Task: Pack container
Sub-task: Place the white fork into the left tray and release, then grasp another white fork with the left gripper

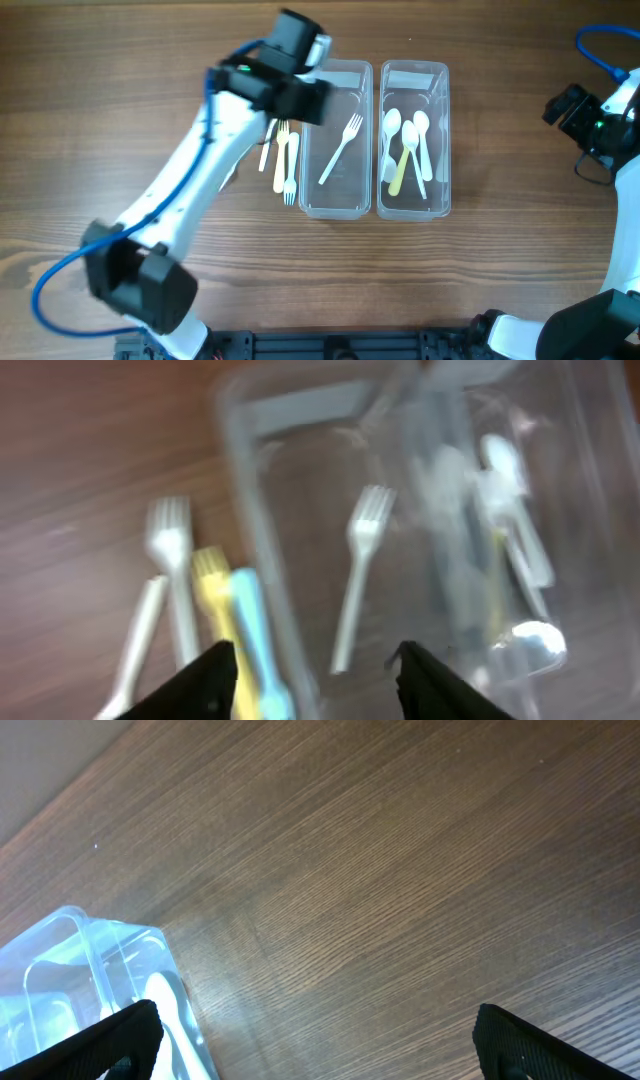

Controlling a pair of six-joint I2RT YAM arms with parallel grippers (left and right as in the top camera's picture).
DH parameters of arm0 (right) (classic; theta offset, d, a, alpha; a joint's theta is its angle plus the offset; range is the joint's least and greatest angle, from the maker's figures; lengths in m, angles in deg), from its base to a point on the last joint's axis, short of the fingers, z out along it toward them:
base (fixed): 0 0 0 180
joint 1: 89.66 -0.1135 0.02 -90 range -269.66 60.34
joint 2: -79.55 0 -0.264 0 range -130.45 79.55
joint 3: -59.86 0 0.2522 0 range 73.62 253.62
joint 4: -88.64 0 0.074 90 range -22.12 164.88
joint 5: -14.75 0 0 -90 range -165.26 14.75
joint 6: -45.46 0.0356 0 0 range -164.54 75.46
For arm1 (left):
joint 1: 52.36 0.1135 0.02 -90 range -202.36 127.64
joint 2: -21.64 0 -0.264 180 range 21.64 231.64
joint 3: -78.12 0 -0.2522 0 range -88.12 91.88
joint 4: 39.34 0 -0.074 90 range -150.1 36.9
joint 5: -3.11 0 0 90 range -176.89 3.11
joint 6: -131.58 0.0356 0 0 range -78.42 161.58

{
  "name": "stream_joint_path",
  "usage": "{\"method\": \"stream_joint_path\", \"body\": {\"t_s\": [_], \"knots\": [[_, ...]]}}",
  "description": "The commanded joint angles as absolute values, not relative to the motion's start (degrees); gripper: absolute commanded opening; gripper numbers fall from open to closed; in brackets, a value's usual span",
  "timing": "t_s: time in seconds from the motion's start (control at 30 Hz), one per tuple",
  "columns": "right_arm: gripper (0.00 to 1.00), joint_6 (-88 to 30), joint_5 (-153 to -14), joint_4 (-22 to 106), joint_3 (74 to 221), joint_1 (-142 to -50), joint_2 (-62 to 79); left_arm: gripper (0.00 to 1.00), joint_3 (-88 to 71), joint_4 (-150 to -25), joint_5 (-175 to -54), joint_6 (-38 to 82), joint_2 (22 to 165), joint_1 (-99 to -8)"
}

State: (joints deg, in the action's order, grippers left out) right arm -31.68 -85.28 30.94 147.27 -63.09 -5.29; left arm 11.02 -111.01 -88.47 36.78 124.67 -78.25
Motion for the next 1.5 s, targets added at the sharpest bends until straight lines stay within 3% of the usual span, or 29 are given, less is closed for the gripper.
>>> {"method": "stream_joint_path", "body": {"t_s": [0.0, 0.1, 0.2, 0.5, 0.93, 1.13, 1.27, 1.47], "knots": [[1.0, -30.8, -85.5, 31.0, 148.0, -63.1, -4.9, 0.53, 11.1, -117.7, -82.9, 50.3, 126.3, -71.9], [1.0, -30.9, -85.5, 31.0, 148.0, -63.1, -4.9, 0.61, 11.1, -122.2, -83.4, 54.3, 130.1, -67.0], [1.0, -30.8, -85.5, 31.0, 148.0, -63.1, -4.9, 0.61, 11.1, -124.4, -86.0, 56.4, 134.6, -63.3], [1.0, -30.9, -85.5, 31.0, 148.0, -63.2, -4.9, 0.43, 11.1, -124.0, -85.7, 55.9, 145.4, -61.8], [1.0, -30.8, -85.5, 31.0, 148.0, -63.2, -4.9, 0.44, 4.7, -115.4, -85.5, 56.2, 148.1, -61.8], [1.0, -30.8, -85.5, 31.0, 148.0, -63.2, -4.9, 0.31, 1.0, -113.5, -85.3, 56.2, 148.1, -61.8], [1.0, -30.8, -85.5, 31.1, 148.0, -63.2, -4.9, 0.04, 0.9, -113.7, -85.3, 56.2, 148.1, -61.9], [1.0, -30.8, -85.5, 31.1, 148.0, -63.2, -4.9, 0.04, 4.2, -117.8, -85.3, 51.2, 144.8, -61.9]]}}
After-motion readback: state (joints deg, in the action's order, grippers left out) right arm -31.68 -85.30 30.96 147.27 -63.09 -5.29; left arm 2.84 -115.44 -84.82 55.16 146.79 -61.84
